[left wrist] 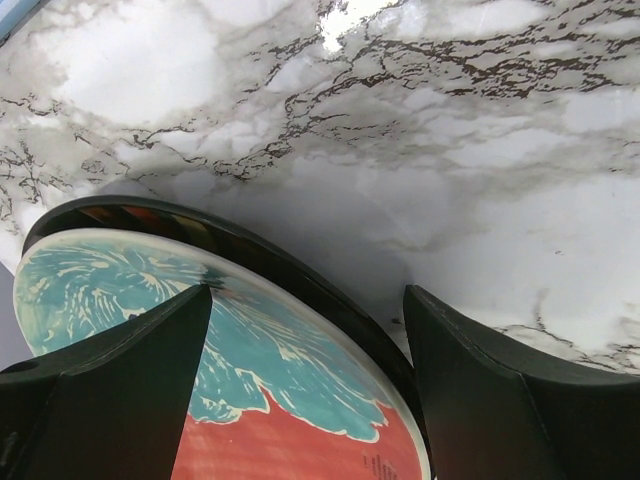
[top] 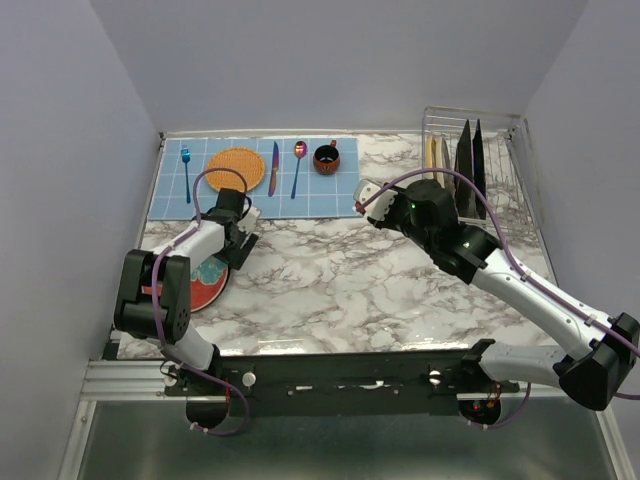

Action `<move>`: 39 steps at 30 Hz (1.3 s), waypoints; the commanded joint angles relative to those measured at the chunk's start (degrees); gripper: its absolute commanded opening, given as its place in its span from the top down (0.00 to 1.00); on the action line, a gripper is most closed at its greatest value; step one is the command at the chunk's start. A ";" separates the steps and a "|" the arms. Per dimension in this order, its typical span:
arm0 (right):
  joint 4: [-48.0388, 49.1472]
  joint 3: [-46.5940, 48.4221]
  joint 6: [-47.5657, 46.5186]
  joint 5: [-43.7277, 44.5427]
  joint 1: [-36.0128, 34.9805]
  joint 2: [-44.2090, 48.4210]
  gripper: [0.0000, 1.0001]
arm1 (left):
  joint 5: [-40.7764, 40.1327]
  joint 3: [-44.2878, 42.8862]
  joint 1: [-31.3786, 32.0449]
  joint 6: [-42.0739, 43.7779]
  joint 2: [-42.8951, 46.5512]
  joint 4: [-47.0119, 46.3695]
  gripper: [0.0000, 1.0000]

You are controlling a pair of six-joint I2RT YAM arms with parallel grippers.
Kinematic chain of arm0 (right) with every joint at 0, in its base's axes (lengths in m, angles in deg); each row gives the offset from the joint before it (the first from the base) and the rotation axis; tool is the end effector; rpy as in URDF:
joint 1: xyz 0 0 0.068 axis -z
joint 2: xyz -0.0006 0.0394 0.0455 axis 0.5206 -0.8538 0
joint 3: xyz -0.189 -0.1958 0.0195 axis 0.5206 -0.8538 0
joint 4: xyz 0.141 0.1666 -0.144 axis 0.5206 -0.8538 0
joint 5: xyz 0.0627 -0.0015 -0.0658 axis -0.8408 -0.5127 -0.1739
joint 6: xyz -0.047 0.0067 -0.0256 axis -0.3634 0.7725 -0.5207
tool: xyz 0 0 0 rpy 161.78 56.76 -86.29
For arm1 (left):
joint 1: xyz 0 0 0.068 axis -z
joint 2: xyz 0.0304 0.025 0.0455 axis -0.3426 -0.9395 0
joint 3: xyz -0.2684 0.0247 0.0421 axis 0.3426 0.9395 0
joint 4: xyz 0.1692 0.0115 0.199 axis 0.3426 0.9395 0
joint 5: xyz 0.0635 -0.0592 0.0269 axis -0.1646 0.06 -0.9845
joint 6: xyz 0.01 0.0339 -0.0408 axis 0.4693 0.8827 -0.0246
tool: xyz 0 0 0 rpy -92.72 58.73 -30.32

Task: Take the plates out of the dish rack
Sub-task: Move the plate to the center of the board, then unload the plate from the dish rack.

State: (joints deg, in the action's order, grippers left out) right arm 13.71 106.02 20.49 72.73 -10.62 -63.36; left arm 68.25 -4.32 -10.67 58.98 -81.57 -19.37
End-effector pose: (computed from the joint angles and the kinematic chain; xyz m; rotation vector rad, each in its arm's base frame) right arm 0.2056 0.1730 0.3486 -1.2542 1.5335 -0.3007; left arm 0.2899 -0.0392 0.1695 0.5828 2.6913 0.3682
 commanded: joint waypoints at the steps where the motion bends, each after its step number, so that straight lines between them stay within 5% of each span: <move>1: -0.06 0.56 -0.41 -0.15 0.08 0.53 0.53 | 2.85 -1.35 -0.84 0.19 2.41 2.07 0.14; 13: 0.38 0.03 -0.85 0.11 0.16 1.15 0.53 | 6.72 -5.67 -0.49 -2.27 7.68 6.55 0.11; 22: 5.21 3.36 2.92 7.04 0.95 0.10 0.53 | 25.79 -15.23 0.21 -3.05 13.04 12.61 0.12; 30: -3.92 15.05 10.57 9.34 11.23 -5.35 0.53 | 30.54 -23.50 3.63 -6.05 11.03 11.57 0.13; 39: -12.35 20.93 18.90 -2.07 26.16 -7.02 0.56 | 34.15 -29.31 7.07 -6.66 5.75 12.71 0.14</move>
State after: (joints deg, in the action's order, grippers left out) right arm 9.56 122.08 31.47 78.02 7.93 -68.57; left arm 99.04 -31.95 -4.90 53.14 -74.00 -7.77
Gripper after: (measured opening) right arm 0.444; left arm 0.858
